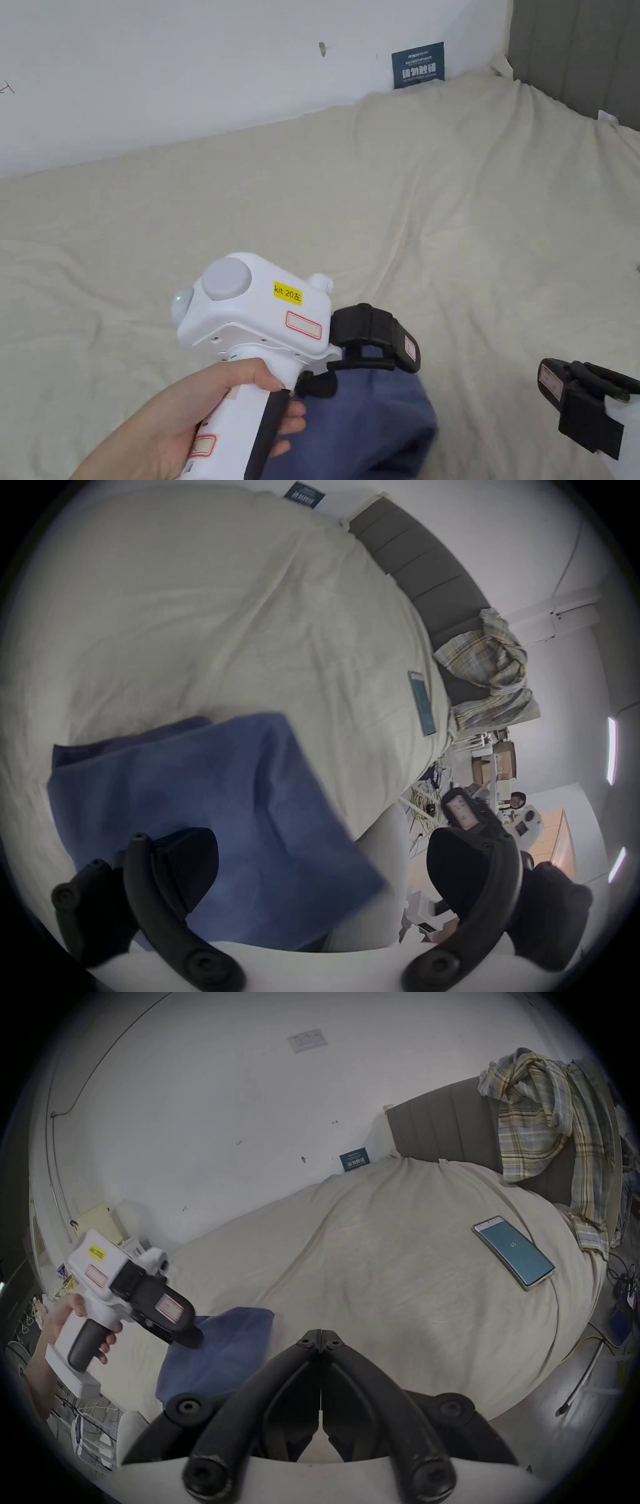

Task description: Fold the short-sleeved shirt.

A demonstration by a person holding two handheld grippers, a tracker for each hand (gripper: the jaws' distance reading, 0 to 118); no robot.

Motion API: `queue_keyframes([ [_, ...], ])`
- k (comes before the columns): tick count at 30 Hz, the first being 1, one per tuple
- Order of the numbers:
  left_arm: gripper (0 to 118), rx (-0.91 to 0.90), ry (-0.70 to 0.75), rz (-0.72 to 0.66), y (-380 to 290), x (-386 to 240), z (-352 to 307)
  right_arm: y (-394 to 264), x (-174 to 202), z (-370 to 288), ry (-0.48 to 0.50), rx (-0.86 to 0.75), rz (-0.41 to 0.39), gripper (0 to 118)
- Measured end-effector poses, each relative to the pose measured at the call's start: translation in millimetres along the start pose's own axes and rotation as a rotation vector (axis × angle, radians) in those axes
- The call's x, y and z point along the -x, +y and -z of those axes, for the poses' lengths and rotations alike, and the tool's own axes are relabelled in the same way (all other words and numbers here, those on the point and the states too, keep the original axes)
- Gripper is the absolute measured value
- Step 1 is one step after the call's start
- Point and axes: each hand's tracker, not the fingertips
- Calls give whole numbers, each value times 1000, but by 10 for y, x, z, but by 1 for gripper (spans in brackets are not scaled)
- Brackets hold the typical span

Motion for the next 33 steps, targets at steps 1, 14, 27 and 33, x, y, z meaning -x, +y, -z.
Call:
queue_keyframes([
  [1,118,-16,-1,16,0,-23,-82,-2,-6,2,-3,0,1,0],
  [14,14,-140,288,131,-503,136,-133,-49,99,52,19,16,-29,0],
  [27,4,-91,231,188,-535,-169,513,-65,127,-2,14,27,-45,0],
  [33,3,-111,74,180,-598,-202,341,-62,307,55,46,43,-71,0],
])
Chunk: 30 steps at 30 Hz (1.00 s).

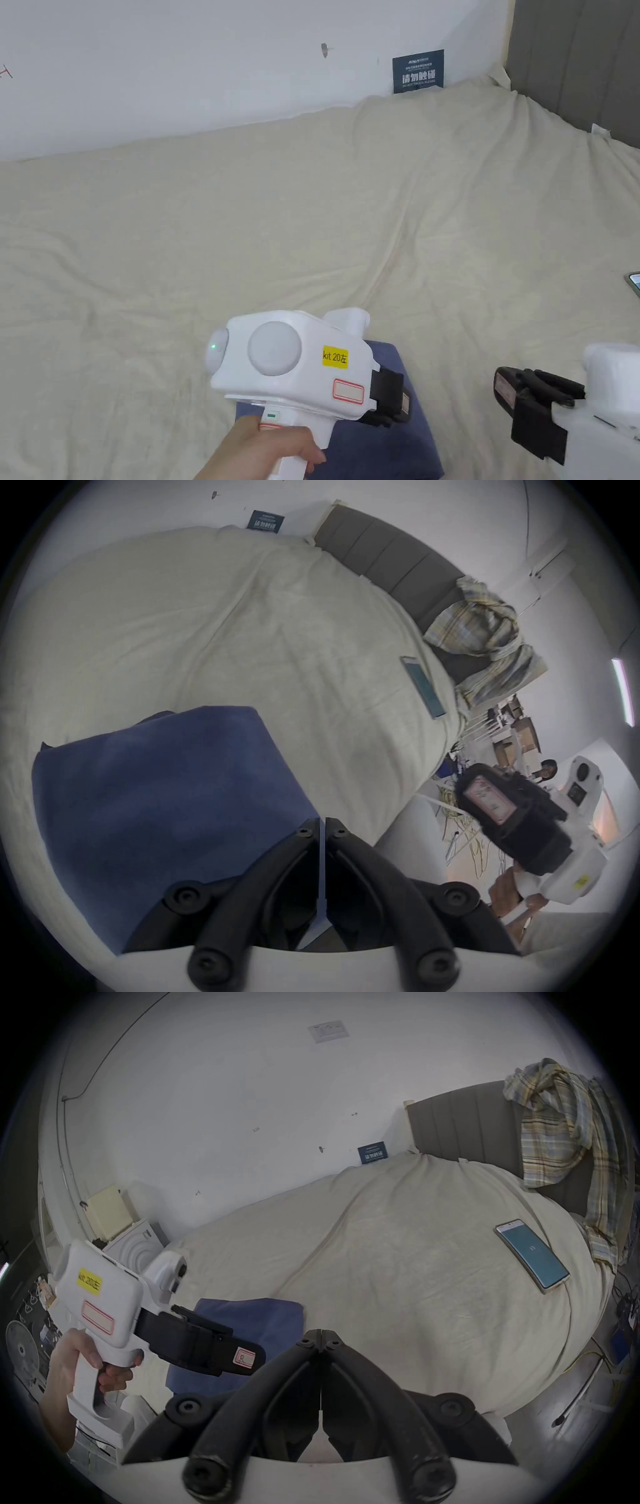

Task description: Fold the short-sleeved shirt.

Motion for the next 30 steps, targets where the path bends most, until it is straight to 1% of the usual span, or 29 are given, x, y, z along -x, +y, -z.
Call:
queue_keyframes([
  [2,3,-38,17,17,-65,5,-206,0,101,39,15,6,-24,0],
  [4,3,-93,20,-6,-148,136,-470,-2,183,107,33,16,-41,0],
  [7,3,-175,29,-93,-334,465,-902,-10,380,268,90,30,-65,0],
  [11,3,-224,151,-234,-618,980,-1283,-112,711,644,138,47,-100,0],
  [13,3,-230,141,-309,-746,1211,-1381,-223,884,862,126,94,-160,0],
  [14,3,-238,113,-323,-795,1286,-1412,-289,946,958,124,103,-184,0],
  [16,4,-244,18,-376,-853,1418,-1420,-446,1020,1168,102,138,-208,0],
  [17,9,-245,-15,-404,-859,1484,-1390,-509,1039,1250,79,177,-191,0],
  [18,17,-239,-39,-416,-855,1535,-1358,-575,1019,1294,84,164,-166,0],
  [19,34,-231,-65,-424,-835,1576,-1307,-627,991,1307,79,157,-149,0],
  [21,77,-213,-90,-455,-782,1641,-1177,-616,959,1270,82,124,-112,0],
  [23,88,-193,-127,-477,-713,1706,-1005,-597,948,1249,85,130,-93,0],
  [25,99,-168,-170,-482,-647,1734,-801,-609,934,1251,89,126,-91,0],
  [28,99,-119,-239,-531,-566,1763,-548,-607,947,1242,90,122,-98,0],
  [30,99,-146,-274,-510,-505,1720,-468,-613,933,1247,92,120,-94,0],
])
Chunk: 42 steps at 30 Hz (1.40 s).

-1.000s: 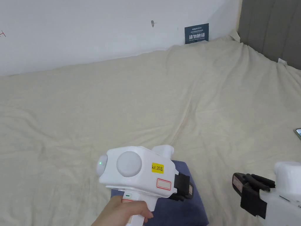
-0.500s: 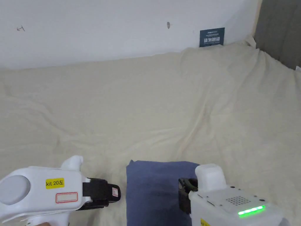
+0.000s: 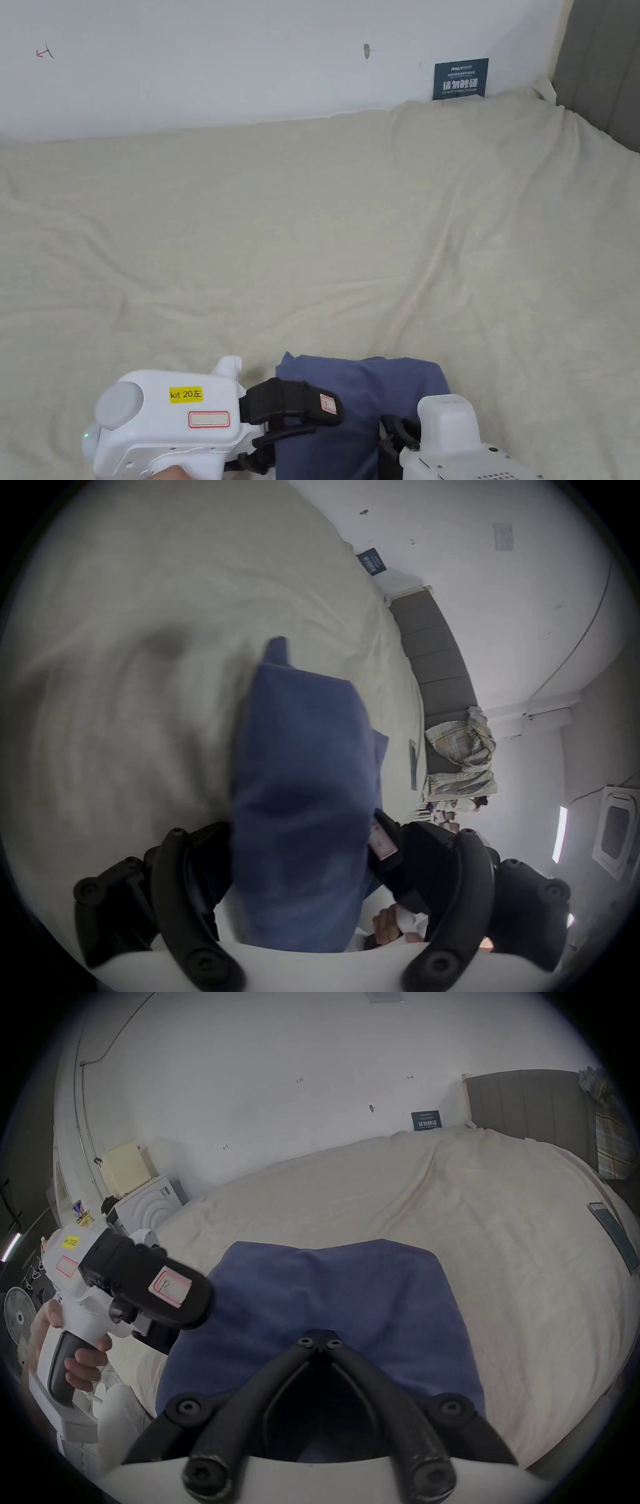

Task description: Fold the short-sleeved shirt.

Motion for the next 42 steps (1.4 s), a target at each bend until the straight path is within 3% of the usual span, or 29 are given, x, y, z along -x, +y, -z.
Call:
queue_keyframes([
  [4,95,27,5,-2,47,-40,146,2,-14,-2,7,-5,14,0],
  [5,79,21,14,8,47,-48,134,-4,-9,-4,6,-7,17,0],
  [6,45,11,123,60,45,-71,86,-3,-8,-16,3,-14,22,0],
  [7,32,-5,222,110,38,-34,85,6,-5,-28,-1,-21,27,0],
  [9,31,20,28,-40,55,136,43,48,63,-80,-9,-46,27,0],
  [18,30,-32,87,62,111,158,-610,476,581,-580,-94,-369,-151,0],
  [25,30,-171,348,89,454,589,-1961,681,1093,-669,-132,-549,-181,0],
  [28,30,-200,490,88,612,778,-2534,730,1313,-637,-174,-619,-238,0],
  [36,30,-288,727,7,958,1436,-3834,872,1759,-317,-142,-616,-193,0],
  [42,30,-291,1045,5,1260,1744,-4402,977,2007,-51,-118,-595,-201,0],
])
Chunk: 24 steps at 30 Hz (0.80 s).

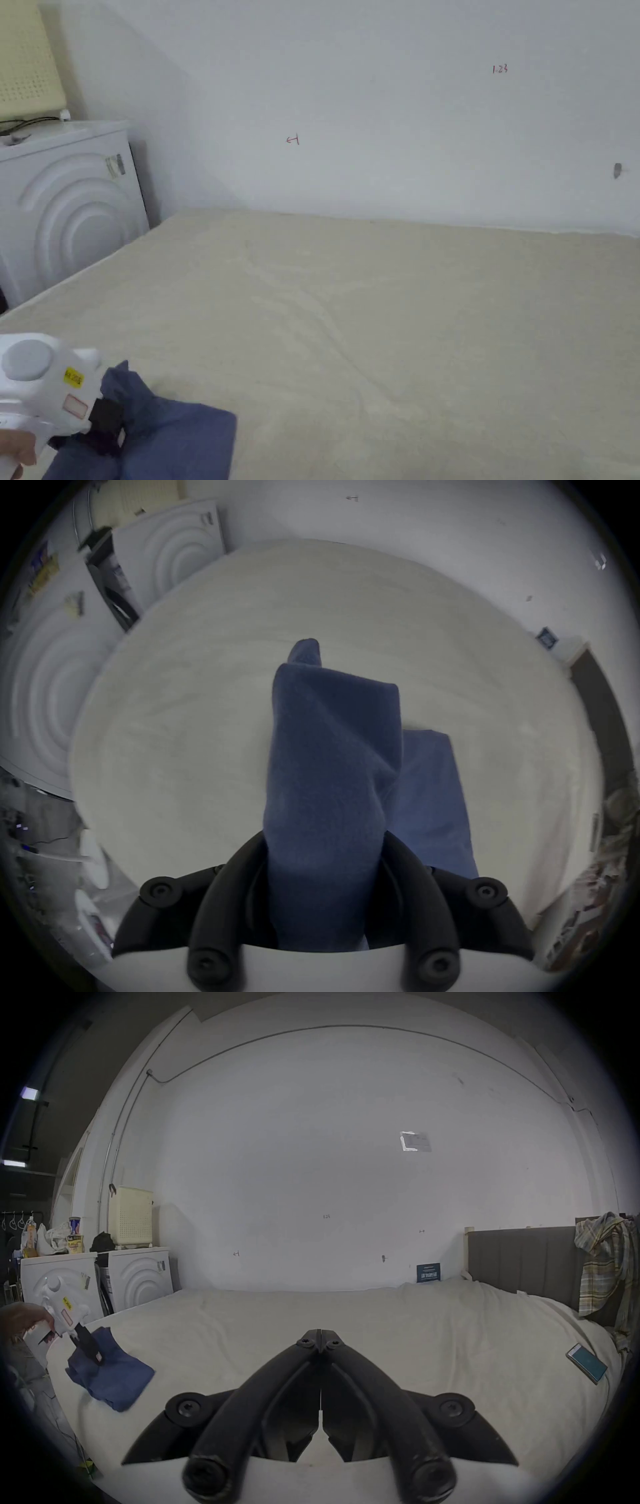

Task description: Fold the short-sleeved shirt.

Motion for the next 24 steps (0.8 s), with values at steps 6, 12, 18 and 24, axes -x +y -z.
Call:
queue_keyframes([
  [6,30,-49,377,181,124,26,140,-48,44,109,-10,37,-26,0],
  [12,101,-108,479,187,0,21,249,-114,-70,185,-19,83,-32,0],
  [18,118,-87,408,167,-150,-48,24,-106,-139,176,-34,107,-40,0],
  [24,48,-287,276,57,-488,-449,-599,-14,-267,25,-29,88,-23,0],
])
